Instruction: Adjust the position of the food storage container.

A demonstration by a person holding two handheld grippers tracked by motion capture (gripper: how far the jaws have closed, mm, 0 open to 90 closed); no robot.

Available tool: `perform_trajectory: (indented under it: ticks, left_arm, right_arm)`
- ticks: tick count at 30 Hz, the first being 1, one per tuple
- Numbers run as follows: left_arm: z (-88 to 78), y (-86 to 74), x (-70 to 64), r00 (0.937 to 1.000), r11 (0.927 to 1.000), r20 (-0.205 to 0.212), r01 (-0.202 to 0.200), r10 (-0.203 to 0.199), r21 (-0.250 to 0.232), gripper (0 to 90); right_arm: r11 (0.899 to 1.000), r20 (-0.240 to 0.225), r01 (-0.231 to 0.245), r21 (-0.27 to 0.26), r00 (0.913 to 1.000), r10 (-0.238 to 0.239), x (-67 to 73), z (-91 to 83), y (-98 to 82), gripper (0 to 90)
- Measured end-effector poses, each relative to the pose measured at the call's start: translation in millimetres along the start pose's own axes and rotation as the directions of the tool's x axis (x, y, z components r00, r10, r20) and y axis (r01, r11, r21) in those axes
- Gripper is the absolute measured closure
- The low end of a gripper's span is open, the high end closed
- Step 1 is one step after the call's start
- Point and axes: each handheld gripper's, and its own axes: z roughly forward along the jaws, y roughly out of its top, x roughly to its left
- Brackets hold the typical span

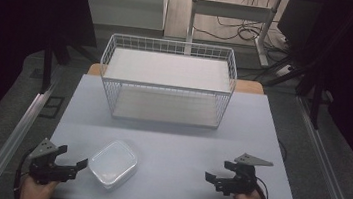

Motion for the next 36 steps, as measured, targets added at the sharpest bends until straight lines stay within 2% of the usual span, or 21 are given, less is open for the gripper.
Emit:
perform_trajectory:
  ticks: [2, 4, 6, 7, 8, 11, 13, 18, 20, 22, 24, 27, 28, 29, 30, 31, 35, 36]
  left_arm:
    - [-1.5, -1.7, 0.2, 0.9999, 1.0, 0.016, -0.003, 0.003, 0.0, 3.9]
    - [-2.6, -2.5, 0.5, 0.9998, 1.0, 0.017, -0.002, 0.002, -0.002, 3.9]
    - [-4.7, -3.9, 1.7, 0.9998, 1.0, 0.021, 0.003, -0.003, -0.003, 3.9]
    - [-5.7, -4.4, 2.2, 0.9997, 1.0, 0.023, 0.003, -0.003, -0.003, 3.9]
    - [-6.8, -5.1, 2.6, 0.9996, 1.0, 0.027, 0.003, -0.003, -0.002, 3.9]
    - [-8.0, -7.0, 3.2, 0.9992, 0.9999, 0.039, 0.005, -0.006, 0.013, 4.3]
    - [-8.0, -7.4, 2.4, 0.9991, 0.9997, 0.042, 0.003, -0.004, 0.022, 4.5]
    - [-7.7, -8.1, -3.9, 0.9993, 0.9989, 0.035, -0.016, 0.014, 0.045, 4.6]
    - [-8.0, -8.7, -6.2, 0.9987, 0.9985, 0.046, -0.022, 0.02, 0.051, 4.2]
    - [-10.1, -9.0, -8.6, 0.9967, 0.9984, 0.079, -0.019, 0.015, 0.054, 4.5]
    - [-11.5, -9.1, -10.0, 0.9961, 0.9985, 0.087, -0.016, 0.012, 0.052, 6.2]
    - [-17.1, -9.1, -16.0, 0.9939, 0.9984, 0.109, -0.023, 0.018, 0.052, 15.7]
    - [-19.7, -9.5, -19.4, 0.9926, 0.9981, 0.117, -0.036, 0.03, 0.05, 26.5]
    - [-21.2, -9.9, -21.5, 0.992, 0.9977, 0.122, -0.042, 0.035, 0.053, 26.5]
    - [-23.0, -10.6, -24.3, 0.9905, 0.997, 0.13, -0.052, 0.044, 0.057, 41.6]
    - [-24.3, -11.4, -27.0, 0.9888, 0.9964, 0.14, -0.06, 0.051, 0.06, 41.6]
    - [-25.0, -13.7, -36.9, 0.9771, 0.99, 0.196, -0.102, 0.082, 0.097, 66.1]
    - [-24.4, -13.9, -39.1, 0.9744, 0.9867, 0.205, -0.117, 0.092, 0.113, 75.4]
  right_arm:
    - [1.0, 0.005, -0.024, -0.017, 0.9997, 0.024, -5.3, 0.2, -2.4, 3.7]
    - [1.0, 0.021, -0.01, -0.009, 0.9997, 0.01, -5.6, 2.0, -3.7, 3.8]
    - [0.999, 0.048, 0.047, 0.015, 0.9977, -0.048, -0.6, 9.3, -5.2, 2.9]
    - [0.998, 0.037, 0.066, 0.025, 0.9971, -0.067, 1.3, 10.8, -5.2, 2.1]
    - [0.998, 0.037, 0.066, 0.025, 0.9971, -0.067, 1.3, 10.8, -5.2, 2.1]
    - [0.994, 0.021, 0.104, 0.028, 0.9943, -0.105, 4.8, 12.4, -4.9, 1.3]
    - [0.992, 0.042, 0.121, 0.03, 0.9916, -0.123, 4.7, 12.0, -4.6, 1.3]
    - [0.993, 0.065, 0.115, 0.023, 0.9911, -0.116, 3.7, 11.3, -4.3, 0.9]
    - [0.993, 0.074, 0.118, 0.02, 0.9901, -0.119, 4.0, 11.3, -4.0, 0.4]
    - [0.992, 0.087, 0.122, 0.023, 0.9886, -0.124, 4.9, 12.0, -3.9, 0.3]
    - [0.992, 0.094, 0.125, 0.025, 0.9875, -0.127, 5.4, 12.3, -3.9, 0.1]
    - [0.991, 0.107, 0.134, 0.033, 0.9849, -0.136, 6.2, 13.2, -4.0, 0.0]
    - [0.99, 0.11, 0.135, 0.035, 0.9843, -0.138, 6.4, 13.4, -4.1, 0.0]
    - [0.99, 0.11, 0.135, 0.035, 0.9843, -0.138, 6.4, 13.4, -4.1, 0.0]
    - [0.99, 0.113, 0.136, 0.033, 0.9839, -0.139, 6.7, 13.2, -3.8, 0.0]
    - [0.99, 0.113, 0.136, 0.033, 0.9839, -0.139, 6.7, 13.2, -3.8, 0.0]
    - [0.99, 0.12, 0.138, 0.034, 0.9827, -0.141, 7.1, 12.6, -3.4, 0.0]
    - [0.99, 0.121, 0.138, 0.034, 0.9825, -0.141, 7.3, 12.5, -3.2, 0.0]
